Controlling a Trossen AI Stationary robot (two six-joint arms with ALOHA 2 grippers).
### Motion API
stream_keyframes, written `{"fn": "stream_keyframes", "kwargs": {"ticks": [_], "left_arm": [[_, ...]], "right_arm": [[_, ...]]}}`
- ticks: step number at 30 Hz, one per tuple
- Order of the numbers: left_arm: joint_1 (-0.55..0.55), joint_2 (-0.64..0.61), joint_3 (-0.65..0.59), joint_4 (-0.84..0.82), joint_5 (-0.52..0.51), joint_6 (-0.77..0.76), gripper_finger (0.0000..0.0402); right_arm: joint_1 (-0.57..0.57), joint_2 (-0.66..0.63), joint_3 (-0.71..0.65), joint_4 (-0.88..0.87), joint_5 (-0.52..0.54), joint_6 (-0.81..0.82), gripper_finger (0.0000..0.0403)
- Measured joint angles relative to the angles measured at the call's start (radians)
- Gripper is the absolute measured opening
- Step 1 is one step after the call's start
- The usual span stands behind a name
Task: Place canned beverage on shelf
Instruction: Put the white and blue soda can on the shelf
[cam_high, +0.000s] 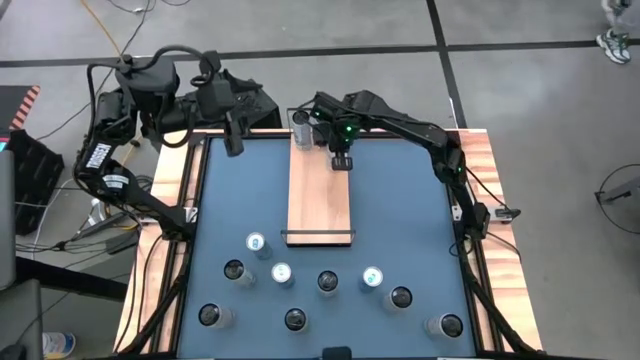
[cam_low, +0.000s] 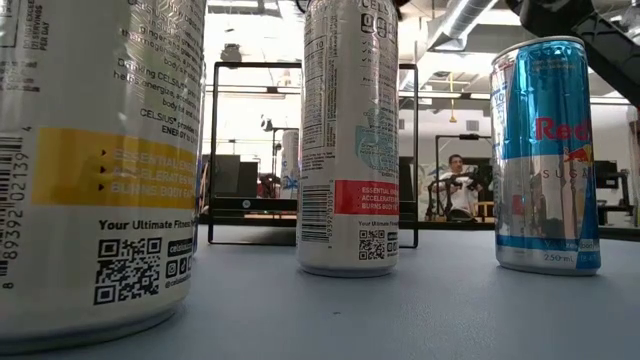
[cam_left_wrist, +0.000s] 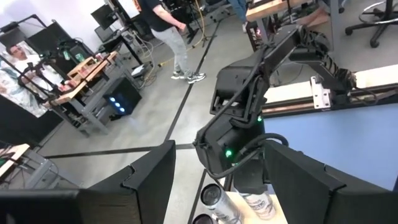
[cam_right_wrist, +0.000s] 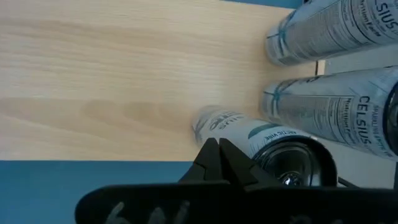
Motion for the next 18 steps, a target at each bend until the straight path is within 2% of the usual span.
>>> {"fn": "stream_keyframes", "kwargs": {"ticks": [18], "left_arm": [[0.000,0.000,0.000,-0.016,0.000,0.003,0.0232]], "right_arm": [[-0.051,0.000,0.000,0.038,0.022,0.011,0.0000]]}}
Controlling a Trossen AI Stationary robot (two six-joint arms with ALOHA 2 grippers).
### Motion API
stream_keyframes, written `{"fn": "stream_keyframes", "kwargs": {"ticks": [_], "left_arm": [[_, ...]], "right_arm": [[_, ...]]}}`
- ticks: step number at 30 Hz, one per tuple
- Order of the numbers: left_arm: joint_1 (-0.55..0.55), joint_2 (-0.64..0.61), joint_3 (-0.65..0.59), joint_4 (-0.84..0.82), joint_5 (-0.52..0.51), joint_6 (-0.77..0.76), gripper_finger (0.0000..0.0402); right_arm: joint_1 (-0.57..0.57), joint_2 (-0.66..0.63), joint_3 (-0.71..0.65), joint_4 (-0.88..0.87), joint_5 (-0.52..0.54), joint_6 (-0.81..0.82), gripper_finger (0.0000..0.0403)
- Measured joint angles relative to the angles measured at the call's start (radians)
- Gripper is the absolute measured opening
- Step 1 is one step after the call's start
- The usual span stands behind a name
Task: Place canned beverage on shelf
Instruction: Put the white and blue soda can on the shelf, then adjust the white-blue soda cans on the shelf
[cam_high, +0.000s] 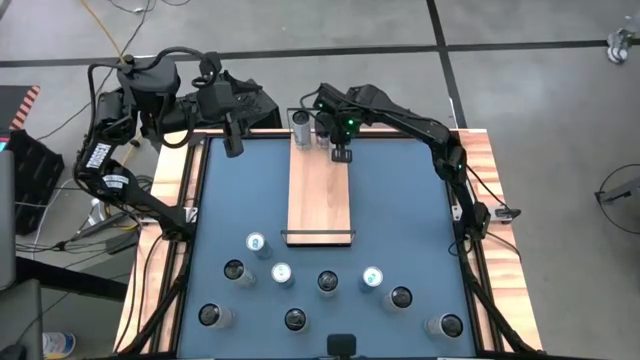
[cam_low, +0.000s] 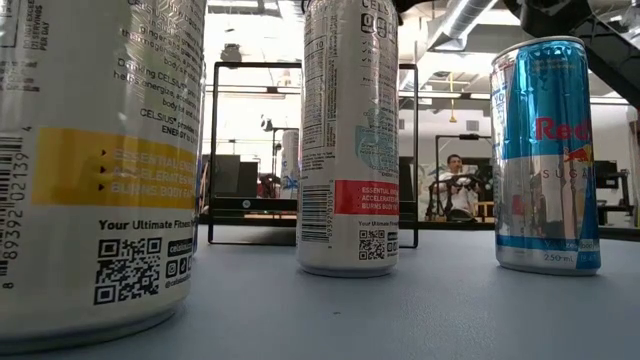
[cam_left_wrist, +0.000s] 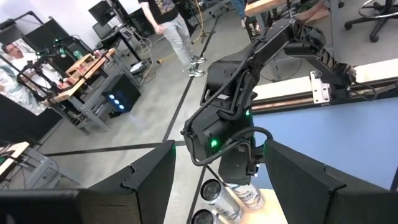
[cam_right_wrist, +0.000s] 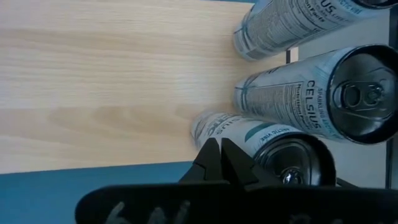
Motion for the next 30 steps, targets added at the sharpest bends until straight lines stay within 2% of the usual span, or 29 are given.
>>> {"fn": "stream_keyframes", "kwargs": {"ticks": [6,11,18,30], "left_arm": [[0.000,0.000,0.000,0.000,0.000,-0.001,0.0232],[0.000,0.000,0.000,0.000,0.000,-0.001,0.0232],[0.000,0.000,0.000,0.000,0.000,-0.008,0.0232],[0.000,0.000,0.000,0.000,0.000,-0.023,0.0232]], "right_arm": [[0.001,-0.002,0.000,0.020,-0.008,-0.009,0.0000],[0.010,-0.053,0.000,0.078,-0.008,-0.038,0.0000],[-0.061,-0.074,0.001,0.220,0.005,0.023,0.0000],[-0.150,-0.064,0.001,0.189,0.045,0.049,0.0000]]}}
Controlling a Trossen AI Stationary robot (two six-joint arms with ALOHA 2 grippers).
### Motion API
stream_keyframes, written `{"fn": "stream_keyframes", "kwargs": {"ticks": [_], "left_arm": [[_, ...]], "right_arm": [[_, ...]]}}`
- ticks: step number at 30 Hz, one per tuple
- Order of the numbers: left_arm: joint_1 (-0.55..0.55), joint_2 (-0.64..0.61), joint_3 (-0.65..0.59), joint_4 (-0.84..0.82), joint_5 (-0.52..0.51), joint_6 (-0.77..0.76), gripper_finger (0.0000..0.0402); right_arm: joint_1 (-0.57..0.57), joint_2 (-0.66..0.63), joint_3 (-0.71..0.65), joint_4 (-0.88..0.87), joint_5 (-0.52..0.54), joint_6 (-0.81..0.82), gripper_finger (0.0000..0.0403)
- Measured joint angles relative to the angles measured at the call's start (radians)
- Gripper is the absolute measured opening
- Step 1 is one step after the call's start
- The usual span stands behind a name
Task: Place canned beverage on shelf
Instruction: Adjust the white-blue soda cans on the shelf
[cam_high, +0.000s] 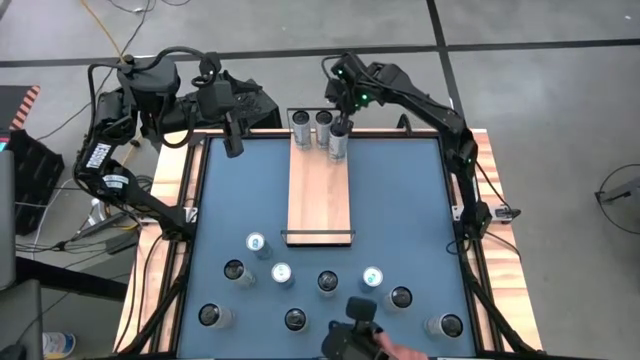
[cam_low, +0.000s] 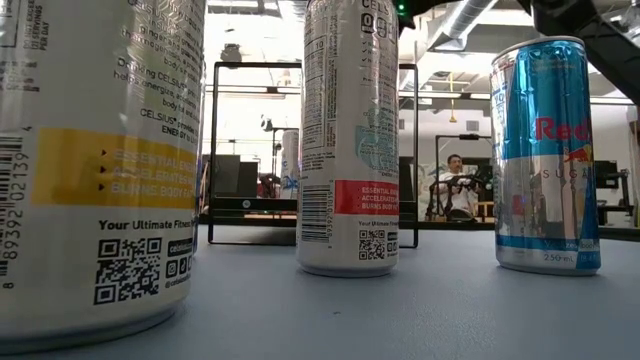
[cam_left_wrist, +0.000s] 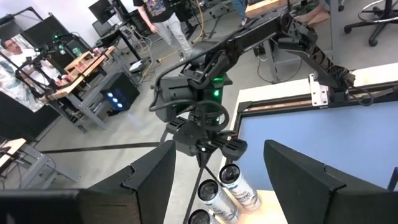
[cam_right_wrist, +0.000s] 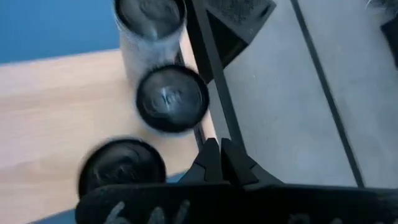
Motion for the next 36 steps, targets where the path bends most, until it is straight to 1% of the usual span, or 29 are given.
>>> {"fn": "stream_keyframes", "kwargs": {"ticks": [3,6,16,23,27,32,36], "left_arm": [[0.000,0.000,0.000,0.000,0.000,-0.004,0.0232],[0.000,0.000,0.000,-0.003,0.000,-0.004,0.0232],[0.000,0.000,0.000,-0.019,0.000,-0.004,0.0232],[0.000,0.000,0.000,-0.019,0.000,0.003,0.0232],[0.000,0.000,0.000,-0.019,0.000,0.011,0.0232],[0.000,0.000,0.000,-0.019,0.000,0.011,0.0232],[0.000,0.000,0.000,-0.020,0.000,0.011,0.0232]], "right_arm": [[-0.006,0.013,0.000,-0.004,-0.005,0.000,0.0000],[-0.015,0.021,-0.001,-0.029,-0.035,-0.001,0.0000],[-0.005,0.064,-0.001,-0.025,-0.036,-0.016,0.0000],[0.000,0.063,0.000,0.006,-0.037,-0.023,0.0000],[-0.001,0.063,0.000,0.016,-0.073,-0.024,0.0000],[0.001,0.063,0.000,0.057,-0.086,-0.027,0.0000],[0.000,0.063,0.000,0.044,-0.054,-0.021,0.0000]]}}
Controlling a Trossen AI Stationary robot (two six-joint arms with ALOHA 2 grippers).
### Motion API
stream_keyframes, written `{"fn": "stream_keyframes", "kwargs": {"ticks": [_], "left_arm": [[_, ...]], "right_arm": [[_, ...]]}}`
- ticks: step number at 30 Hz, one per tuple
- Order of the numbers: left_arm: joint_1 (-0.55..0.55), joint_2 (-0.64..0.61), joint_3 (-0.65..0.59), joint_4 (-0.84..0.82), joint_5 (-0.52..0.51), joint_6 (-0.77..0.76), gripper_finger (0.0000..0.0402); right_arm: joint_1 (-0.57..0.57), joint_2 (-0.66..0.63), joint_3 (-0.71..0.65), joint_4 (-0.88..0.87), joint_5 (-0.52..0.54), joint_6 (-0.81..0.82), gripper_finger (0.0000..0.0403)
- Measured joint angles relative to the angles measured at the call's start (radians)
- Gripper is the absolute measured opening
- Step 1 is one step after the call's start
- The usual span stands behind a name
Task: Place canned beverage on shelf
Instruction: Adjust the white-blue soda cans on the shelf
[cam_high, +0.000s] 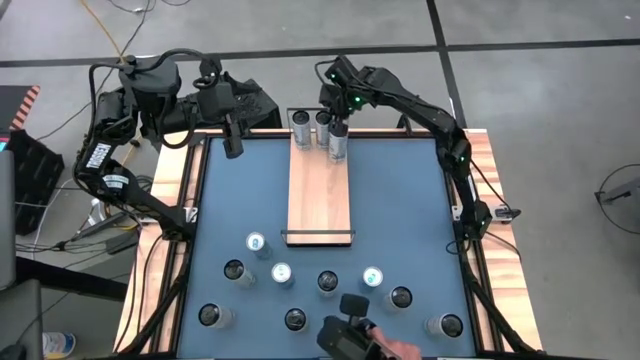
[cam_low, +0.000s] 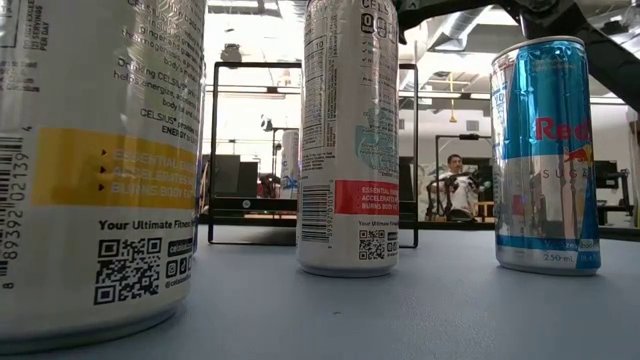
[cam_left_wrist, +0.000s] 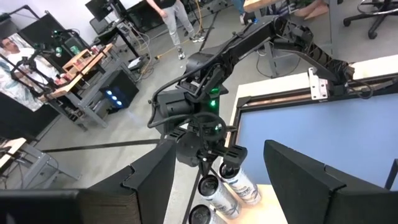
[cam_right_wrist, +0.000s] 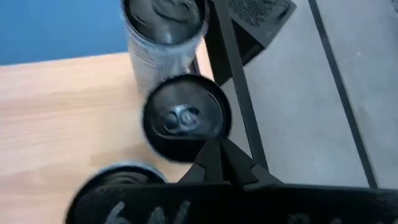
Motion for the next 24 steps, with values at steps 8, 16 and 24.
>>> {"fn": "stream_keyframes", "kwargs": {"ticks": [8,16,24], "left_arm": [[0.000,0.000,0.000,-0.025,0.000,-0.005,0.0232],[0.000,0.000,0.000,-0.024,0.000,-0.005,0.0232],[0.000,0.000,0.000,-0.024,0.000,-0.008,0.0232]], "right_arm": [[-0.031,0.000,0.000,-0.061,0.027,0.002,0.0000],[-0.026,0.000,0.000,-0.058,0.009,-0.003,0.0000],[-0.031,0.000,0.000,-0.044,0.000,-0.003,0.0000]]}}
